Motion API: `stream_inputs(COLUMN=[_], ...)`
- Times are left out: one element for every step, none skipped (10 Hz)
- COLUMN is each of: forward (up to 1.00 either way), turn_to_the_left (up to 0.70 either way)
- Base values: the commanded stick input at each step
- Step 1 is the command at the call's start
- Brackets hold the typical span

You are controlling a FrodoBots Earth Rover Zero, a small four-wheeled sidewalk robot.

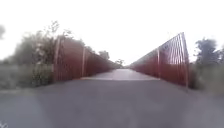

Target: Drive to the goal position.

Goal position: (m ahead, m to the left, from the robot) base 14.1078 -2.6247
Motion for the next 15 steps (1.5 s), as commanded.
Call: stream_inputs(forward=[0.70, 0.70, 0.70, 0.70, 0.70, 0.70, 0.70, 0.70, 0.70, 0.70, 0.70, 0.70, 0.70, 0.70, 0.70], turn_to_the_left=[-0.17, -0.29, -0.35, -0.35, -0.35, -0.35, -0.35, -0.35, -0.35, -0.35, -0.35, 0.00, 0.00, 0.00, 0.00])
